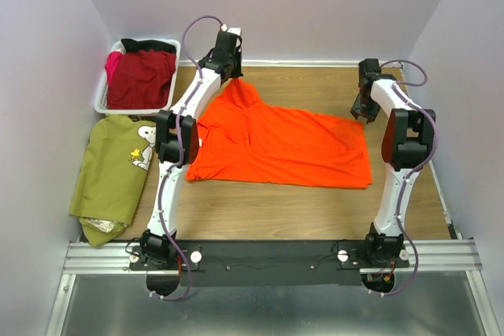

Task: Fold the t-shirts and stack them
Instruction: Grap the side of the flattened tshirt furthest away from the robot with both arms

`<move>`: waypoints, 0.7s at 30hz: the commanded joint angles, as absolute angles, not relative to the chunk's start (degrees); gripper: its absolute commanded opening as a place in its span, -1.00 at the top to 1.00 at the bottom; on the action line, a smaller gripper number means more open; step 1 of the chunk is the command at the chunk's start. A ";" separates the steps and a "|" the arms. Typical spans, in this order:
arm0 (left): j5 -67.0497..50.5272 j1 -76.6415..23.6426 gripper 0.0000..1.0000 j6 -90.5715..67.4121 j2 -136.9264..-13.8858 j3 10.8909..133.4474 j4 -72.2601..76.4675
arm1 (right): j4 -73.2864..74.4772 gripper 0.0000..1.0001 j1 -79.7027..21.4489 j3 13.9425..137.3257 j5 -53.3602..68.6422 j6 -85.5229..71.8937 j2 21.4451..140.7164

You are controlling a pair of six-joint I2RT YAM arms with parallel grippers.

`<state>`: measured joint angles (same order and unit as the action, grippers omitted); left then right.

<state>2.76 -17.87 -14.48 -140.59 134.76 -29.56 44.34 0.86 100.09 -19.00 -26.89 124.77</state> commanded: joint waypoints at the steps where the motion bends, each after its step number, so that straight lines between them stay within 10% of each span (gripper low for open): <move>1: 1.49 -17.93 1.00 -13.62 -139.22 134.47 -30.06 | 43.77 -0.01 1.23 103.36 -17.76 -26.46 128.49; 12: 2.37 -17.93 1.00 -13.62 -139.31 134.21 -30.67 | 43.16 0.13 1.14 99.06 -12.31 -26.89 127.44; 17: 2.63 -17.93 1.00 -13.71 -139.31 134.21 -30.67 | 43.15 0.90 1.23 98.00 -12.04 -27.07 126.30; 21: 2.81 -17.93 1.00 -13.71 -139.13 134.30 -30.76 | 43.15 0.99 1.14 98.17 -13.44 -27.07 125.07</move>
